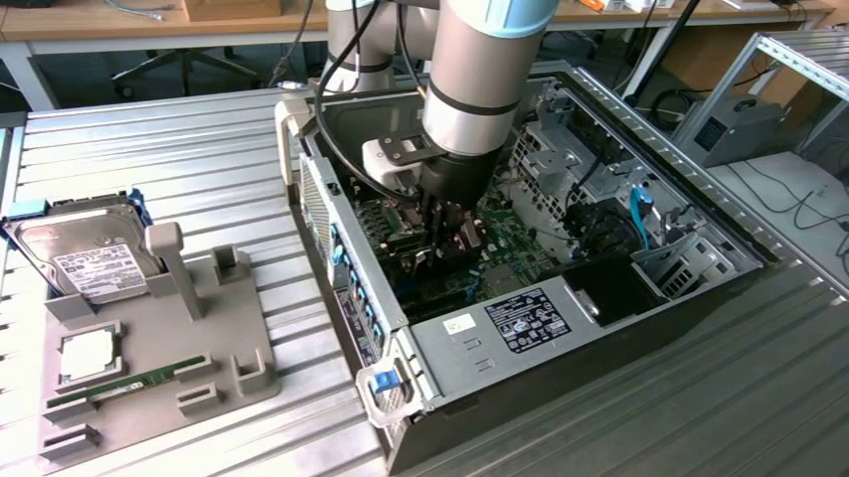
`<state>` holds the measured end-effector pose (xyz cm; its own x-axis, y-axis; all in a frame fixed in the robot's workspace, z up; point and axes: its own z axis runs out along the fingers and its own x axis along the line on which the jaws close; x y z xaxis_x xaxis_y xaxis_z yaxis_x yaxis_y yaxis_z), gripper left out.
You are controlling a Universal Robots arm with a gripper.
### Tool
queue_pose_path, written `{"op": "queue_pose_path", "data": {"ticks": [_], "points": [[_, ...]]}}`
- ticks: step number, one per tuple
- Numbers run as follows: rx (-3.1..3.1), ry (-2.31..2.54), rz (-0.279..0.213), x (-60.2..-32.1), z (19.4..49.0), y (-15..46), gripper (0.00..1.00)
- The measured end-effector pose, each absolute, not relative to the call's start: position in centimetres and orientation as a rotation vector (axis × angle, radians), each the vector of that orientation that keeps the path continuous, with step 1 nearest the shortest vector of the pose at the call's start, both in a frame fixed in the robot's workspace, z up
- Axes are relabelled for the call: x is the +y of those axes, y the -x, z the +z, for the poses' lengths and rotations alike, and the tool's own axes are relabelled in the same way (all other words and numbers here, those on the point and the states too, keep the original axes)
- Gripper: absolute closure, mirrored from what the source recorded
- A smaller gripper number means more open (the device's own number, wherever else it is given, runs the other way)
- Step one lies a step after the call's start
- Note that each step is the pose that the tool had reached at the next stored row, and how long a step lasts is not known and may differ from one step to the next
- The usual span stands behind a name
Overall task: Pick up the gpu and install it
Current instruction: 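Insert the gpu into the slot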
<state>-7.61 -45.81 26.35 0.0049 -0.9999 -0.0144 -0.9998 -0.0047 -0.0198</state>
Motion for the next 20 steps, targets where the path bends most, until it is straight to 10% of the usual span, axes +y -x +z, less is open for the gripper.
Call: {"op": "queue_pose_path", "data": {"ticks": [20], "points": [[2.199,2.209,-0.006,-45.66,26.25,7.75,0.73]]}}
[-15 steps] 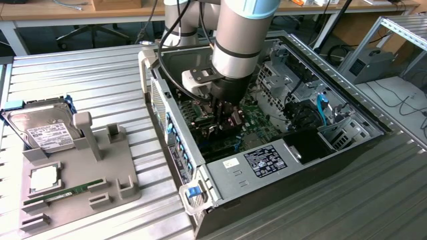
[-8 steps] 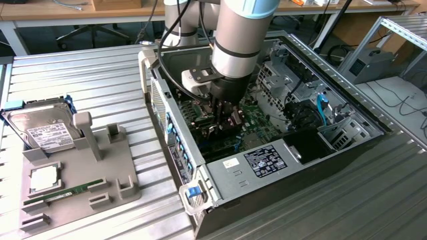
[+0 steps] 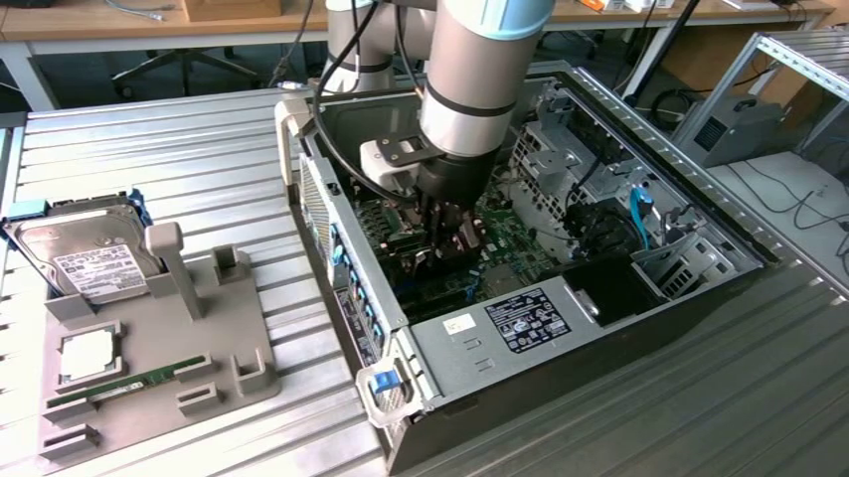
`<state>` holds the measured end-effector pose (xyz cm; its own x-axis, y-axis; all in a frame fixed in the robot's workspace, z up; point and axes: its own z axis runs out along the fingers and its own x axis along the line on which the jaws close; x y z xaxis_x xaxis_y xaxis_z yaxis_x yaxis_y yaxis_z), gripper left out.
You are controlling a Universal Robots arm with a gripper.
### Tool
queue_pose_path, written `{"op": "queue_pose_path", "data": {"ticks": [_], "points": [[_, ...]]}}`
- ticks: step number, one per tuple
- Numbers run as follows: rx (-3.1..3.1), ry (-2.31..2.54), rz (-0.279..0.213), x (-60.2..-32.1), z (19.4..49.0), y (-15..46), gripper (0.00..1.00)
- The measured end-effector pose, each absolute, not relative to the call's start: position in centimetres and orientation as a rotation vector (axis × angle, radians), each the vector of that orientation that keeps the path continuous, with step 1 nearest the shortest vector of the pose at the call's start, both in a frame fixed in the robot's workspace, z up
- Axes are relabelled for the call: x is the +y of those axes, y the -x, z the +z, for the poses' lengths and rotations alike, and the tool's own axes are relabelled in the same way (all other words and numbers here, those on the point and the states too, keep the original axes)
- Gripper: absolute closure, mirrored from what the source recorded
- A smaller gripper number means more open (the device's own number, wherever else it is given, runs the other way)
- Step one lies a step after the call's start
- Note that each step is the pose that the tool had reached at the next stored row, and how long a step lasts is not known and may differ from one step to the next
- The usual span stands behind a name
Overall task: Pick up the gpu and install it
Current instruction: 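Insert the gpu into the slot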
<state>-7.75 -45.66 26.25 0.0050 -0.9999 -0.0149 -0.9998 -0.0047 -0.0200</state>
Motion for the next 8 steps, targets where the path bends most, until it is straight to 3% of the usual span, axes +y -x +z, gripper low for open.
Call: {"op": "queue_pose_path", "data": {"ticks": [8], "points": [[2.199,2.209,-0.006,-45.66,26.27,7.84,0.73]]}}
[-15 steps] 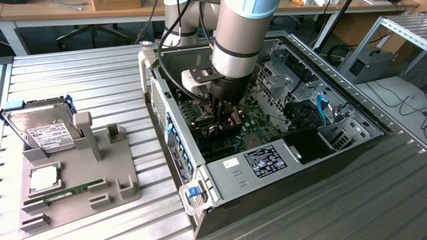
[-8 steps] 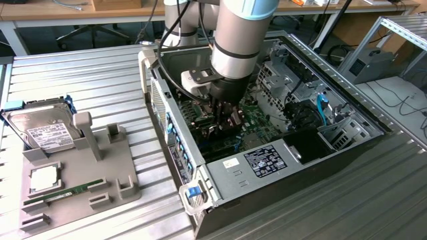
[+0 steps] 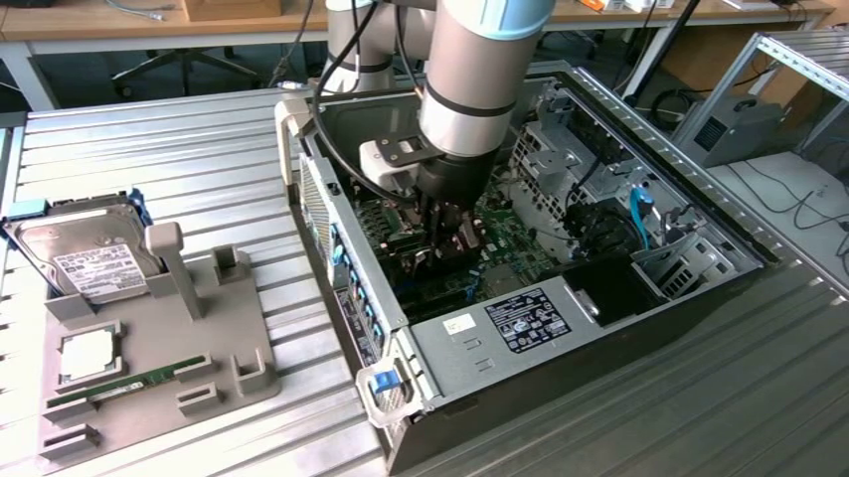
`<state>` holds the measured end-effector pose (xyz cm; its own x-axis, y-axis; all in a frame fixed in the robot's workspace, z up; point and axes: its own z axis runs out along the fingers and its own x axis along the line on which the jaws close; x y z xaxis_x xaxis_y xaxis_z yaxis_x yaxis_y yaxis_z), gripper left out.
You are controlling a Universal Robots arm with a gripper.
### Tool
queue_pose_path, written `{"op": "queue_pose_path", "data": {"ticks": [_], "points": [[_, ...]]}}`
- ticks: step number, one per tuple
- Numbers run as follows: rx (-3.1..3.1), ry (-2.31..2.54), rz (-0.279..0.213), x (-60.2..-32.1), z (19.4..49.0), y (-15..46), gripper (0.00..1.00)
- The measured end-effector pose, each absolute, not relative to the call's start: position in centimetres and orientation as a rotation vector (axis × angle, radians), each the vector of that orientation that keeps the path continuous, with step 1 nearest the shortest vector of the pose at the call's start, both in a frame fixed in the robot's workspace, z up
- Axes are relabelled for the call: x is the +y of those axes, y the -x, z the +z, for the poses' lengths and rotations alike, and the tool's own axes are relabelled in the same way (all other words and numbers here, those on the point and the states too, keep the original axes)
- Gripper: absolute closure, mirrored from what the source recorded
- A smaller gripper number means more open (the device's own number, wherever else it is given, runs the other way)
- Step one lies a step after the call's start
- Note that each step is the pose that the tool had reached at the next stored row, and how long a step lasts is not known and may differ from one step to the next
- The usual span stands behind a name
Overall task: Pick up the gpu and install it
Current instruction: 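Insert the gpu into the slot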
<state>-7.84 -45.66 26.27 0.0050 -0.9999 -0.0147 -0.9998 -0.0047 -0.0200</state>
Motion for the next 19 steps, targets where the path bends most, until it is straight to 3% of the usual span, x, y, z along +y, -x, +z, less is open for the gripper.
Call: {"op": "queue_pose_path", "data": {"ticks": [15,18,19], "points": [[2.198,2.208,-0.007,-45.66,26.31,8.06,0.73],[2.198,2.208,-0.008,-45.66,26.31,8.06,0.67],[2.198,2.208,-0.008,-45.66,26.31,8.05,0.6]]}}
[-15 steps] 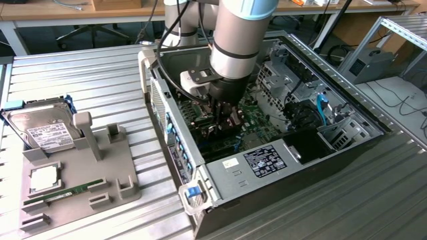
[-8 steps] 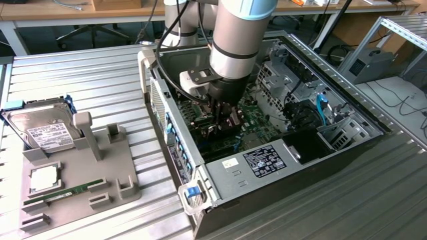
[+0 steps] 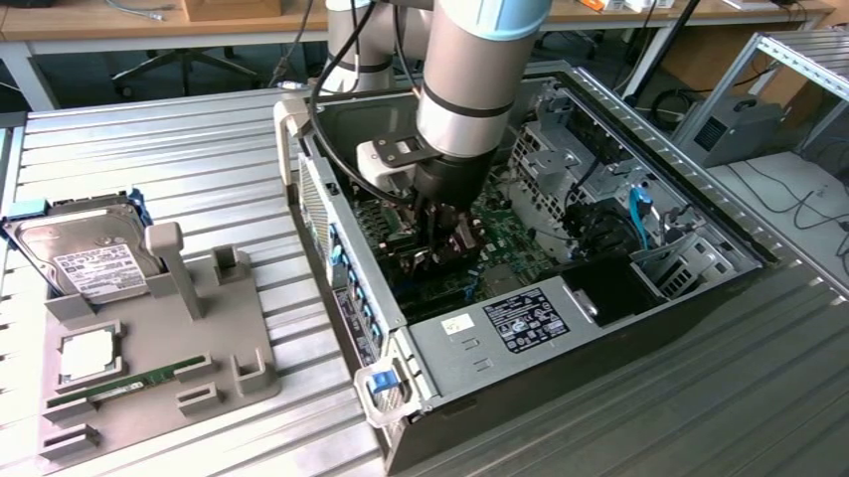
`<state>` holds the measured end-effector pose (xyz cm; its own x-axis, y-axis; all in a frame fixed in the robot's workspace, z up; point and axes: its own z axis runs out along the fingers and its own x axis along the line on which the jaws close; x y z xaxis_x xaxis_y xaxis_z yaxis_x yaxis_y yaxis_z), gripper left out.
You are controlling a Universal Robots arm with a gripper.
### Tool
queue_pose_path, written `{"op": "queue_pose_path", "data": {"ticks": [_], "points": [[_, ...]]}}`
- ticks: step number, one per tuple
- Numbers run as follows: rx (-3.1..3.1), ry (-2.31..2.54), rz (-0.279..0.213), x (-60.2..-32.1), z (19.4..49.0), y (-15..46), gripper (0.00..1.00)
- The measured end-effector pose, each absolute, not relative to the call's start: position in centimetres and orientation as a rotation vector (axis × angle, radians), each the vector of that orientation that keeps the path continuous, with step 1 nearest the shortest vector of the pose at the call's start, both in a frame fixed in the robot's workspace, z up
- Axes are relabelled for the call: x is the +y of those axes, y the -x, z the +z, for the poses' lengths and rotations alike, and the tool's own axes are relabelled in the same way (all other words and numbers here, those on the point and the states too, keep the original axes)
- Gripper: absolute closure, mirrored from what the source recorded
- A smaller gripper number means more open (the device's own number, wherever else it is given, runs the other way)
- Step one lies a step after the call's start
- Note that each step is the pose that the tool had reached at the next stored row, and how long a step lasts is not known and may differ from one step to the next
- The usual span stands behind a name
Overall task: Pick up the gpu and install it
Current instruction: 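Insert the gpu into the slot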
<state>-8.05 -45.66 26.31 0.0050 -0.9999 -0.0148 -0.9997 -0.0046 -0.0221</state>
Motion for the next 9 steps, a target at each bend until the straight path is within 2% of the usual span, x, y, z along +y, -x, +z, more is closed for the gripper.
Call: {"op": "queue_pose_path", "data": {"ticks": [9], "points": [[2.198,2.208,-0.008,-45.7,27.4,8.0,0.6]]}}
